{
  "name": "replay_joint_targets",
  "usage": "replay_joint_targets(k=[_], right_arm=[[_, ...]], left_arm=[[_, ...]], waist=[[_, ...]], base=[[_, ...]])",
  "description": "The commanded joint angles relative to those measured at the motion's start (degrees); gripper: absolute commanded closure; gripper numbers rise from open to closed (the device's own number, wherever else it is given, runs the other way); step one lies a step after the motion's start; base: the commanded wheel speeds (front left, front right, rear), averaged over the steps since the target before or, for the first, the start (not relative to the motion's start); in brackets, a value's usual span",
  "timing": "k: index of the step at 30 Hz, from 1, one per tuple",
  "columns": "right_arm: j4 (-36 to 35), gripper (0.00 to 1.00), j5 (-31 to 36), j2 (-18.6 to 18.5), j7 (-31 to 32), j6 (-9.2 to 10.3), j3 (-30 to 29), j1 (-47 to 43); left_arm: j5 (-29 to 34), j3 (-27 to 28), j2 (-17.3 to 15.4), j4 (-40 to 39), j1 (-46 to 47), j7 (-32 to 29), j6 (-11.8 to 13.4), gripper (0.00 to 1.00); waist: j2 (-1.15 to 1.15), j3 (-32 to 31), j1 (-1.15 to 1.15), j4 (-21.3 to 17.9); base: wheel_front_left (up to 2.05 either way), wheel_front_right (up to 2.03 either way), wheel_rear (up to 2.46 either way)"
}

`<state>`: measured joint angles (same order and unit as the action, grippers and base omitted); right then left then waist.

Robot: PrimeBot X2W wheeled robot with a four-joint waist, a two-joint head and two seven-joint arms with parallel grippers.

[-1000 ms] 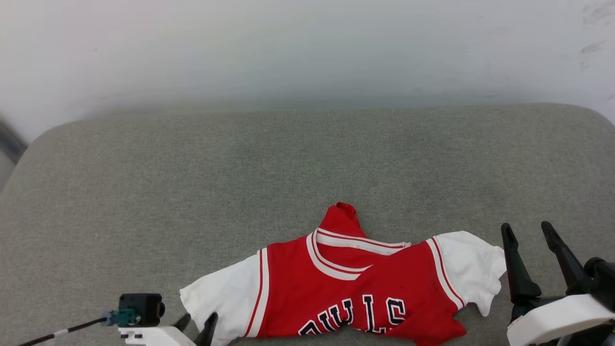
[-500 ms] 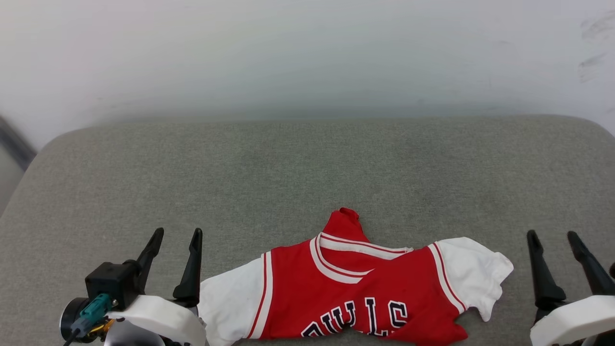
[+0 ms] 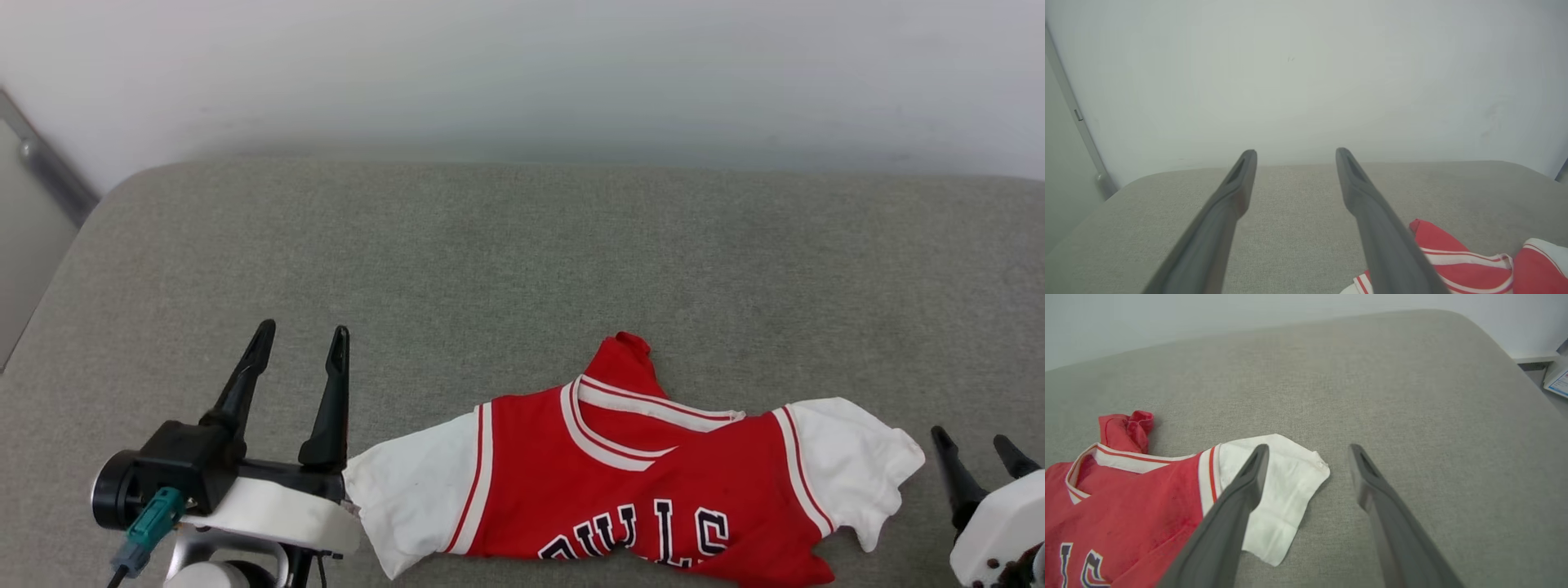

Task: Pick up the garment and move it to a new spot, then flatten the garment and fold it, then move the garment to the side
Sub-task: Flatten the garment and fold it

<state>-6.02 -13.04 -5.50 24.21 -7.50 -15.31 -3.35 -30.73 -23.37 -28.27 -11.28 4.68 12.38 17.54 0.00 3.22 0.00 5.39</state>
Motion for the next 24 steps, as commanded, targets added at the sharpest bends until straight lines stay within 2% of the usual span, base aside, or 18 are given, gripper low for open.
replay_joint_targets(k=[1, 5, 12, 15, 20, 21, 23, 24], right_arm=[[1.1, 0.0, -1.8, -1.6, 2.8, 0.02, 0.0, 1.9], [4.2, 0.0, -4.4, -5.7, 10.9, 0.02, 1.3, 4.5], [9.9, 0.0, -4.8, -9.5, 21.1, 0.02, 4.6, 10.1], [13.2, 0.0, -3.9, -9.4, 24.6, 0.03, 4.8, 11.2], [18.6, 0.0, -4.7, -6.5, 31.0, 0.01, 6.5, 9.4], [19.2, 0.39, -4.9, -6.1, 31.9, 0.01, 7.0, 9.2], [19.7, 1.0, -5.3, -5.4, 32.4, -0.02, 7.3, 9.5], [19.6, 1.0, -5.3, -5.3, 32.1, -0.07, 7.6, 9.8]], left_arm=[[0.4, 0.2, 0.1, -0.6, 1.2, 0.6, -0.2, 0.0], [0.8, 0.6, 0.5, -1.0, 2.5, 1.3, -0.9, 0.0], [0.7, 1.2, 1.6, -0.1, 4.7, 2.2, -2.4, 0.0], [0.6, 1.3, 2.3, 0.6, 5.4, 2.5, -3.2, 0.0], [0.4, 1.5, 2.9, 2.3, 5.8, 2.6, -4.1, 0.0], [0.4, 1.6, 2.8, 2.8, 5.8, 2.6, -4.2, 0.0], [0.1, 1.6, 2.8, 3.4, 5.8, 2.5, -4.4, 0.0], [-0.1, 1.7, 2.7, 3.8, 5.7, 2.4, -4.3, 0.0]], waist=[[0.0, 2.3, 0.0, 1.8], [0.0, 5.3, 0.0, 3.4], [0.0, 10.0, 0.0, 4.9], [0.0, 11.2, 0.0, 5.3], [0.0, 12.0, 0.0, 5.5], [0.0, 12.0, 0.0, 5.5], [0.0, 11.9, 0.0, 5.4], [0.0, 11.7, 0.0, 5.2]], base=[[0.0, 0.0, 0.0], [0.0, 0.0, 0.0], [0.0, 0.0, 0.0], [0.0, 0.0, 0.0], [0.0, 0.0, 0.0], [0.0, 0.0, 0.0], [0.0, 0.0, 0.0], [0.0, 0.0, 0.0]])
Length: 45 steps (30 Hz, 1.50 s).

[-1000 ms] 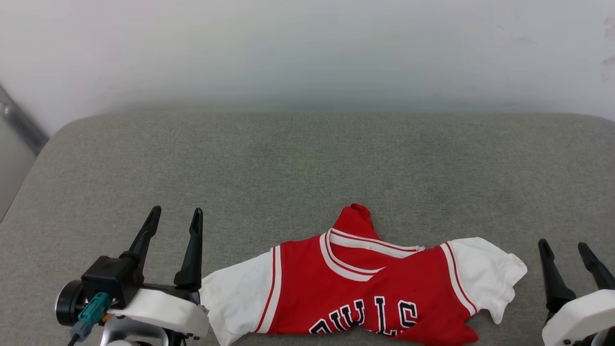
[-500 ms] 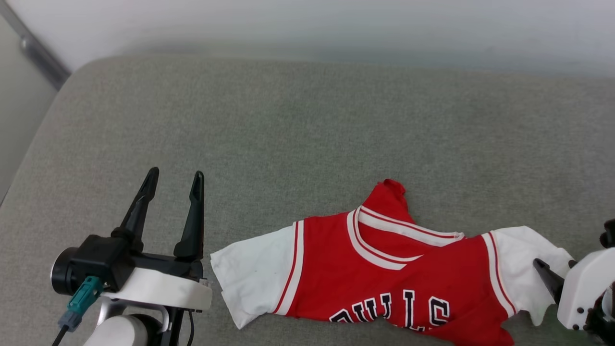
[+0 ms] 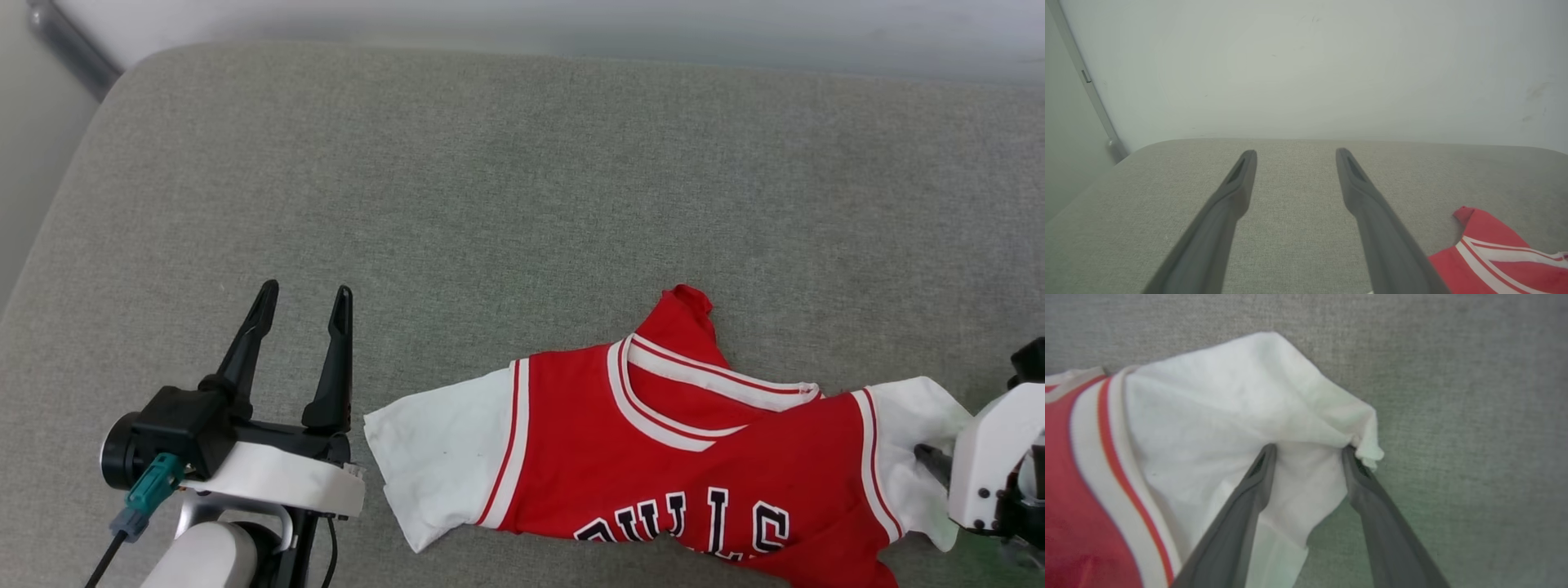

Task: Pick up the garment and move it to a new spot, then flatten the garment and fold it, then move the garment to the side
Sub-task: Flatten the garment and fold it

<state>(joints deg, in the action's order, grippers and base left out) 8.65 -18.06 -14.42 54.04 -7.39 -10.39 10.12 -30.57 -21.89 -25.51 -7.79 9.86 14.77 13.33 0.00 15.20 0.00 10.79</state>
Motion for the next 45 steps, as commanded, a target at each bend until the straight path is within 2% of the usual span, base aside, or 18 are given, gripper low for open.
replay_joint_targets(k=[1, 6, 12, 18, 22, 25, 31, 40, 41, 42, 43, 45], right_arm=[[4.7, 1.0, -0.4, 3.5, 1.7, -0.17, 2.6, -3.1], [1.1, 1.0, 0.3, 1.3, -3.4, -0.16, 2.4, 0.0], [-2.9, 1.0, 0.0, 0.9, -8.1, -0.07, 2.5, -0.1], [-5.7, 1.0, 1.3, 1.5, -10.2, -0.09, 2.5, -2.3], [-6.1, 1.0, 1.1, 2.4, -10.7, -0.09, 3.6, -3.1], [-5.9, 1.0, 0.9, 3.0, -11.1, -0.09, 4.5, -3.2], [-5.1, 1.0, 0.3, 3.6, -12.3, -0.08, 6.0, -1.7], [-3.5, 1.0, -0.5, 3.9, -13.7, -0.09, 7.3, 0.3], [-3.3, 1.0, -0.6, 3.8, -13.9, -0.09, 7.4, 0.3], [-3.1, 1.0, -0.5, 3.8, -14.1, -0.09, 7.3, 0.4], [-3.0, 1.0, -0.6, 3.8, -14.4, -0.09, 7.3, 0.5], [-2.8, 1.0, -0.6, 3.6, -15.0, -0.08, 7.4, 0.7]], left_arm=[[-0.5, 0.3, -0.2, 0.6, 0.4, 0.0, -0.2, 0.0], [-1.8, 0.6, -1.2, 2.0, -0.7, -1.9, -0.5, 0.0], [-5.2, 1.1, -3.8, 2.5, -1.4, -7.1, -2.0, 0.0], [-12.1, -0.2, -9.0, 4.4, -1.3, -21.0, -6.5, 0.0], [-16.6, -1.0, -12.5, 6.4, -2.3, -30.8, -7.7, 0.0], [-19.4, -1.8, -13.5, 8.0, -2.5, -36.4, -7.9, 0.0], [-23.0, -3.3, -13.3, 12.9, -1.6, -43.0, -8.8, 0.0], [-25.6, -9.2, -9.9, 21.5, 0.1, -51.4, -13.1, 0.0], [-25.9, -9.9, -9.3, 21.9, 0.3, -52.3, -13.5, 0.51], [-25.9, -10.4, -8.9, 22.2, 0.5, -52.6, -13.9, 0.86], [-25.8, -10.6, -8.4, 22.4, 0.9, -52.6, -14.0, 1.0], [-24.7, -10.7, -8.0, 22.5, 1.9, -50.9, -14.5, 1.0]], waist=[[0.0, -0.5, 0.0, -0.3], [0.0, -3.0, 0.0, -1.7], [0.0, -6.2, 0.0, -4.0], [0.0, -8.2, 0.0, -7.5], [0.0, -8.2, 0.0, -9.9], [0.0, -7.4, 0.0, -11.3], [0.0, -5.2, 0.0, -13.2], [0.0, -3.4, 0.0, -14.2], [0.0, -3.4, 0.0, -14.3], [0.0, -3.4, 0.0, -14.4], [0.0, -3.4, 0.0, -14.4], [0.0, -3.7, 0.0, -14.4]], base=[[0.0, 0.0, 0.0], [0.0, 0.0, 0.0], [0.0, 0.0, 0.0], [0.0, 0.0, 0.0], [0.0, 0.0, 0.0], [0.0, 0.0, 0.0], [0.0, 0.0, 0.0], [0.0, 0.0, 0.0], [0.0, 0.0, 0.0], [0.0, 0.0, 0.0], [0.0, 0.0, 0.0], [0.0, 0.0, 0.0]])
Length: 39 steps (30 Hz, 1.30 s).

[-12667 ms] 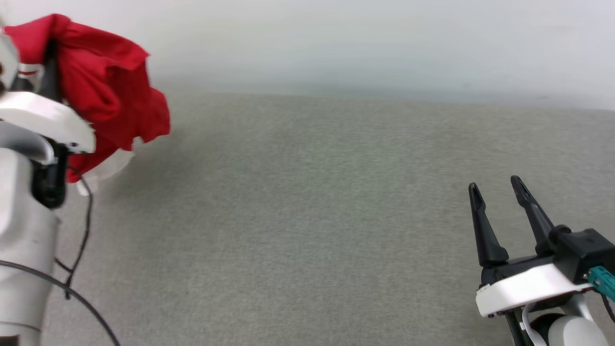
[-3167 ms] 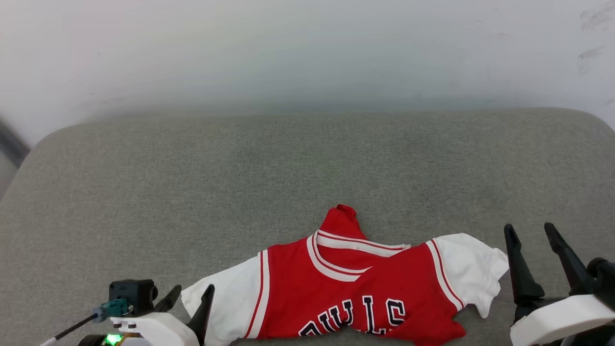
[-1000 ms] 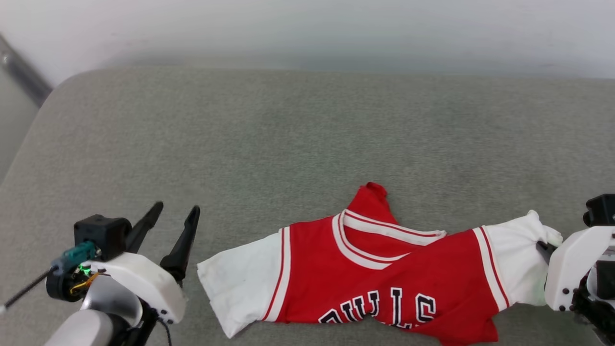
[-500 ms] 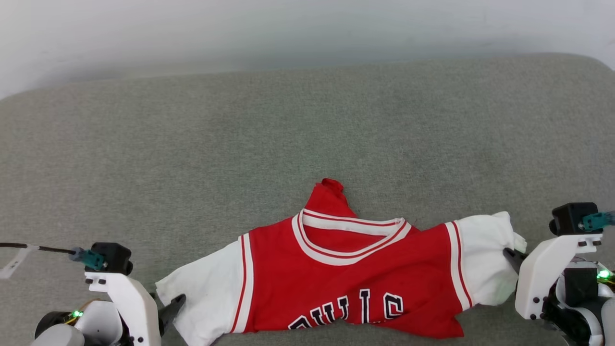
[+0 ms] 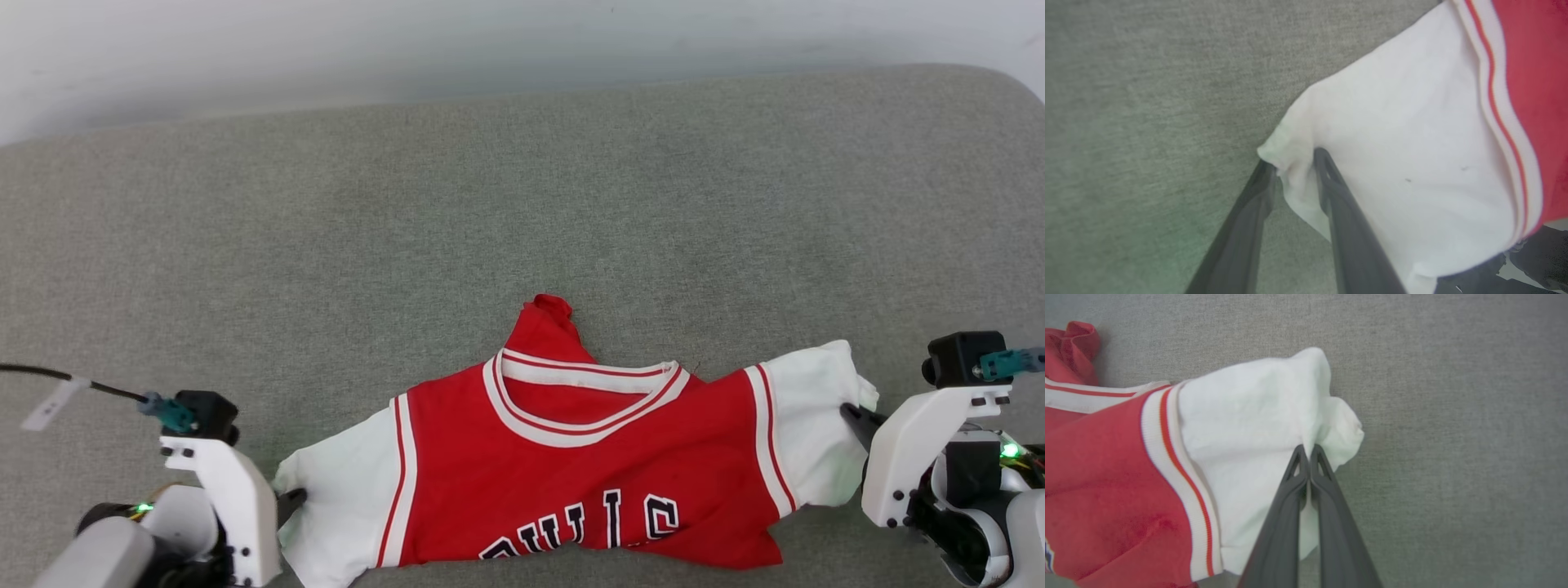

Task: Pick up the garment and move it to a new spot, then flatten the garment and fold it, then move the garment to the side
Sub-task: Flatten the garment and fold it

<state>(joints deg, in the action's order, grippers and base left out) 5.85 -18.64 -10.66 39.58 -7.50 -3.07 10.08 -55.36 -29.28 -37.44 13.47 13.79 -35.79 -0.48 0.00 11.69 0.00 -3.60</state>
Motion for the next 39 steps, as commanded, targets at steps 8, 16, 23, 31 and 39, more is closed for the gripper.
replay_joint_targets(k=[8, 16, 23, 31, 39], right_arm=[[0.2, 1.0, 0.5, -1.4, -5.8, 0.03, 1.0, 2.5], [2.9, 1.0, 2.9, -0.9, -13.9, 0.03, -0.5, 7.9], [7.9, 1.0, 5.2, -0.9, -18.6, 0.03, -2.1, 17.7], [14.6, 1.0, 6.8, -1.8, -23.5, 0.03, -2.4, 35.3], [21.5, 1.0, 8.3, -1.2, -28.9, 0.03, -3.2, 53.3]], left_arm=[[6.7, 0.2, 2.3, 0.2, 2.8, 11.8, 0.4, 1.0], [12.9, 4.3, 1.4, -4.0, 9.0, 22.5, 3.8, 1.0], [15.8, 6.3, 4.3, -1.9, 20.3, 27.3, 5.0, 1.0], [18.3, 8.3, 7.5, 8.8, 38.1, 34.0, 3.1, 1.0], [20.3, 10.3, 7.2, 18.2, 55.5, 40.5, 0.4, 1.0]], waist=[[0.0, -3.5, 0.0, 0.4], [0.0, -7.3, 0.0, 1.3], [0.0, -7.3, 0.0, 2.3], [0.0, -2.4, 0.0, 2.1], [0.0, 4.5, 0.0, 1.2]], base=[[0.0, 0.0, 0.0], [0.0, 0.0, 0.0], [0.0, 0.0, 0.0], [0.0, 0.0, 0.0], [0.0, 0.0, 0.0]])
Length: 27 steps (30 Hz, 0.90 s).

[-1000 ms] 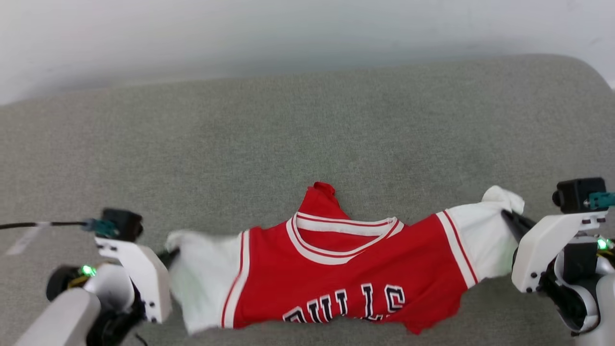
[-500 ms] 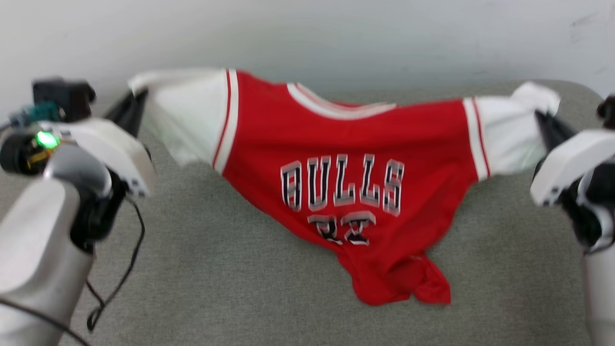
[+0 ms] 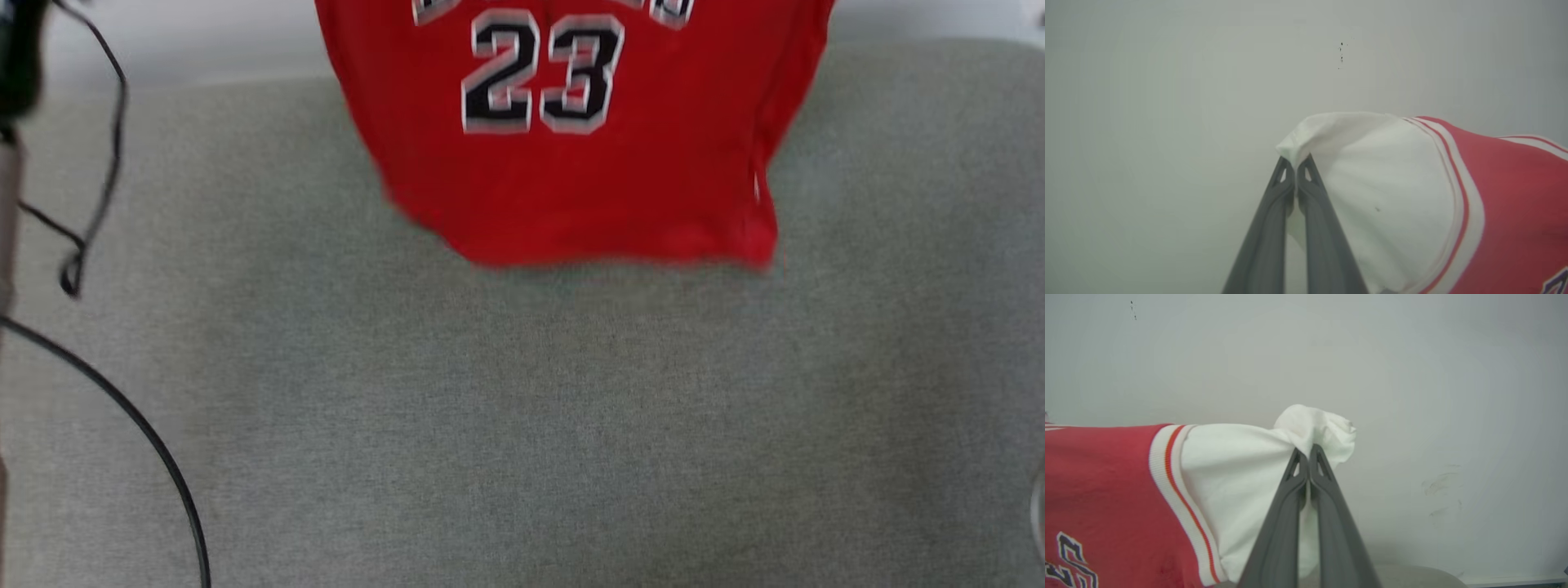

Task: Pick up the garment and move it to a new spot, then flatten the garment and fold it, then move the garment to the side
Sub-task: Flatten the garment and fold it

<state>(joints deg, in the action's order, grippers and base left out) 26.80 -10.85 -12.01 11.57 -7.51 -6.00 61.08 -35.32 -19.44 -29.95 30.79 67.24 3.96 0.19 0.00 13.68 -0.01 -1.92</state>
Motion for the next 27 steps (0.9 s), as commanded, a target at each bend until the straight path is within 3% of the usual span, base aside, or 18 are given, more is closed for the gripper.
replay_joint_targets(k=[1, 14, 27], right_arm=[[1.3, 1.0, 0.9, 0.1, -1.3, 0.04, -0.5, 4.5], [8.6, 1.0, 5.0, 1.0, -5.2, 0.04, -1.1, 25.9], [18.2, 1.0, 3.7, 3.7, -10.5, 0.04, 3.1, 32.5]], left_arm=[[0.7, 0.4, -0.5, 2.0, 4.2, 1.3, -0.5, 1.0], [2.8, 0.3, -0.1, 9.8, 24.7, 5.2, -3.7, 1.0], [-0.3, 0.3, 0.8, 19.5, 26.8, 9.0, -6.8, 1.0]], waist=[[0.0, 3.3, 0.01, -0.5], [0.0, 16.0, 0.01, -0.4], [0.0, 25.3, 0.01, -1.3]], base=[[0.0, 0.0, 0.0], [0.0, 0.0, 0.0], [0.0, 0.0, 0.0]])
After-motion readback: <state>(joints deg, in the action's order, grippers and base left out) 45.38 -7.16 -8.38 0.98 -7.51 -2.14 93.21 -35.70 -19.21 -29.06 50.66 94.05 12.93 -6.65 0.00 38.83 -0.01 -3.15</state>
